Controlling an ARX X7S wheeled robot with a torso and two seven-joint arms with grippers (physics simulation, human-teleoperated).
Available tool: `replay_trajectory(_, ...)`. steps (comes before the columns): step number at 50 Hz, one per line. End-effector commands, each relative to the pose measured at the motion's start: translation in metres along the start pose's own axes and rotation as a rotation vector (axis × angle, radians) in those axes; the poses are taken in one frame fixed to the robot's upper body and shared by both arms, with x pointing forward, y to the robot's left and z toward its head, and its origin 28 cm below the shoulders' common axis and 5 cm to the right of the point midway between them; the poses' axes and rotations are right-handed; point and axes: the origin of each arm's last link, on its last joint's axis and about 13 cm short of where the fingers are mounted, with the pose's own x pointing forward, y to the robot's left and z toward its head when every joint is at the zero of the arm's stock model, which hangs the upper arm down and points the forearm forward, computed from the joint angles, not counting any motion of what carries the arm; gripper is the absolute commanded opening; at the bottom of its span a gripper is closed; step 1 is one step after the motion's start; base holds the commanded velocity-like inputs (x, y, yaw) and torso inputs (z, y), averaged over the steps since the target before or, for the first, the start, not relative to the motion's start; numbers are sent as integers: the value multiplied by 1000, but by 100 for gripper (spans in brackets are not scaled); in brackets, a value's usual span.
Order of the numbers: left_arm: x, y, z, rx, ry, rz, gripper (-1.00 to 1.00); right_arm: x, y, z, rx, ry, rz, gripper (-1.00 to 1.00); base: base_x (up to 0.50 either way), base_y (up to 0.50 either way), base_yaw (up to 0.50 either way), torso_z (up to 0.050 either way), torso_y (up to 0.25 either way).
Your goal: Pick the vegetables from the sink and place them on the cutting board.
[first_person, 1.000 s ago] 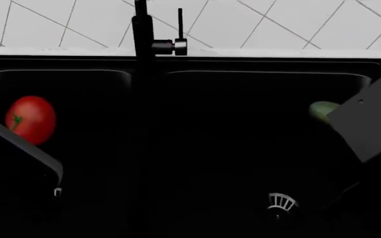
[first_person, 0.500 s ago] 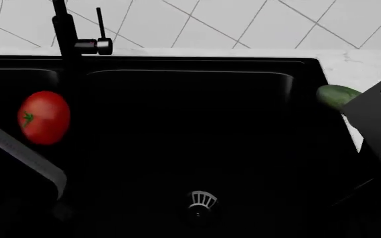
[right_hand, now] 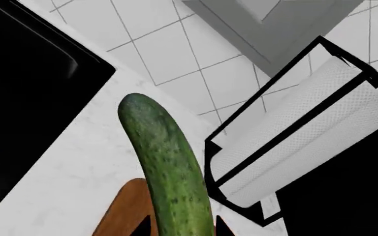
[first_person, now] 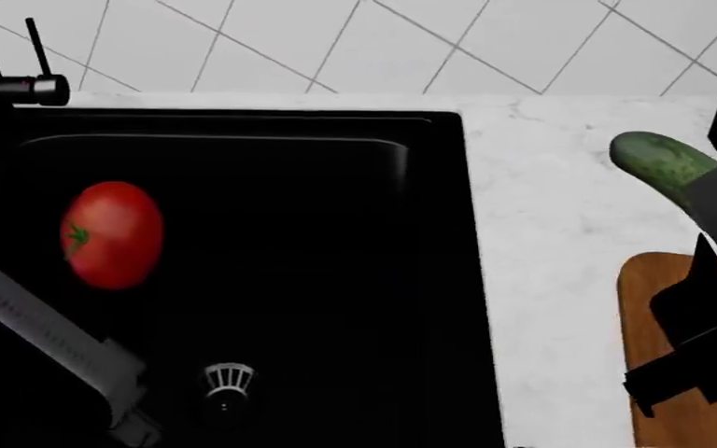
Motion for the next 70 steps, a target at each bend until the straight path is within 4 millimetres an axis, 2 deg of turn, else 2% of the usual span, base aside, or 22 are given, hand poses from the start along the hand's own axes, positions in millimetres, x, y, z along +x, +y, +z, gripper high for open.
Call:
replay_trajectory(1,-9,-8,6,-38,-57,-22,-100,-8,-2,-4,59,-44,-34,-100,66,-500,0,0,0)
replay_trajectory(16,-21,-15,16,-71,-120,-63,-100,-16,-1,-10,149,-105,-57,-100,68,-500,0,0,1)
replay_trajectory(24,-29,-15,20,-116,-164,-53,-100,-24,11,-22,198,-151,-42,-100,133,-492,0,0,0)
replay_trajectory(29,-30,-17,23,-116,-176,-64,-100,-29,16,-27,161,-152,-3,-100,81,-213,0,0,2)
replay_trajectory(47,-24,-18,29,-111,-187,-79,-100,-26,19,-33,183,-145,-5,-100,-406,0,0,0,1)
replay_trajectory(52,-19,-14,34,-113,-194,-67,-100,-22,22,-33,196,-151,9,-100,-5,0,0,0,0)
replay_trajectory(62,-21,-13,35,-106,-197,-67,-100,-19,23,-32,218,-171,13,-100,0,-500,0,0,0)
replay_trajectory(70,-16,-6,38,-113,-199,-38,-100,-14,28,-26,216,-194,28,-100,1,0,0,0,0)
